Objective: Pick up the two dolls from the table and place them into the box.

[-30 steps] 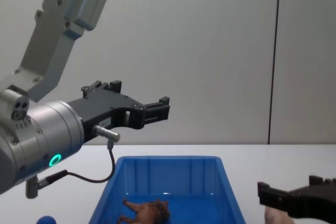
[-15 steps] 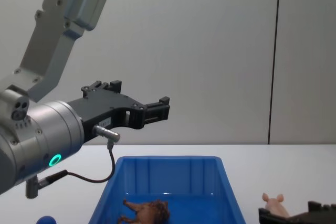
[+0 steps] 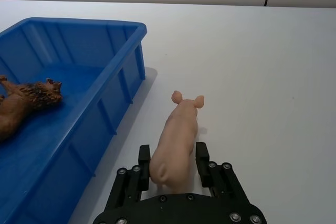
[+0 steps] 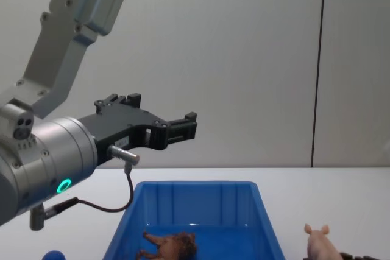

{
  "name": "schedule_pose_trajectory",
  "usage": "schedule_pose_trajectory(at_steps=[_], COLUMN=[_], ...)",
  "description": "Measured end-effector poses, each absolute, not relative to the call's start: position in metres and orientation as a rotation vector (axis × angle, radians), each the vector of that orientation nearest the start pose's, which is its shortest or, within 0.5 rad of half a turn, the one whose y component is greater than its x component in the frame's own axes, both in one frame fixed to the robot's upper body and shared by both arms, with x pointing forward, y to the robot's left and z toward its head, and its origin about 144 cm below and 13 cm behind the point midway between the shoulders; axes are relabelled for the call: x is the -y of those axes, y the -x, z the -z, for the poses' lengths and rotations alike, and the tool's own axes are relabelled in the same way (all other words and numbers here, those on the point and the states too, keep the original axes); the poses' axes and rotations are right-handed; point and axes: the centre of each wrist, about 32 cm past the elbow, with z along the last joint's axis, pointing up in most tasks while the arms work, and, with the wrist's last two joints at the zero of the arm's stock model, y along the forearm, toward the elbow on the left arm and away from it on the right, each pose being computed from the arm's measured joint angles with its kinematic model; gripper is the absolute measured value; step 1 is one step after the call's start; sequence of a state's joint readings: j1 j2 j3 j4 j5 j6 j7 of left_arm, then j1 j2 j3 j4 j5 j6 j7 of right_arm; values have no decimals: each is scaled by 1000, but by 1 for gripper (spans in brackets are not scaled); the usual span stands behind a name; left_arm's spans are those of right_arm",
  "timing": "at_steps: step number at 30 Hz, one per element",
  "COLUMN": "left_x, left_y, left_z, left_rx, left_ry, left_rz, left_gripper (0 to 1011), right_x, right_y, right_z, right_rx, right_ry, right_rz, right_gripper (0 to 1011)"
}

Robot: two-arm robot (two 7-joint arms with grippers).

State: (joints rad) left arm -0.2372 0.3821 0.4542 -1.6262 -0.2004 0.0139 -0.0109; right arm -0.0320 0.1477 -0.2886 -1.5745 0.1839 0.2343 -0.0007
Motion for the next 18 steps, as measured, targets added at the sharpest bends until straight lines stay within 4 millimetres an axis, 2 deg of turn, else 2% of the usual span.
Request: schedule_pose_trajectory(at_steps=[1, 3, 4, 7, 18], left_x=[-198, -198, -198, -198, -198], left_y=[-492, -492, -492, -492, -492], left_z=[-1204, -1204, -1204, -1204, -1204], left_rx=[268, 268, 268, 268, 268], left_ry=[-61, -61, -61, -61, -61], left_rz=[-1124, -1124, -1124, -1124, -1124], left_gripper=[1001, 1001, 1001, 1001, 1001], right_x=[178, 178, 177, 177, 174], right_y=[-436, -436, -436, -436, -434], right_z=[-1120, -1119, -1119, -1119, -1131], right_rx=[-237, -234, -229, -214, -107], right_ry=[228, 228, 227, 225, 180], right_rz=[1269, 1269, 1268, 1268, 1273], right_gripper=[534, 493, 430, 380, 380])
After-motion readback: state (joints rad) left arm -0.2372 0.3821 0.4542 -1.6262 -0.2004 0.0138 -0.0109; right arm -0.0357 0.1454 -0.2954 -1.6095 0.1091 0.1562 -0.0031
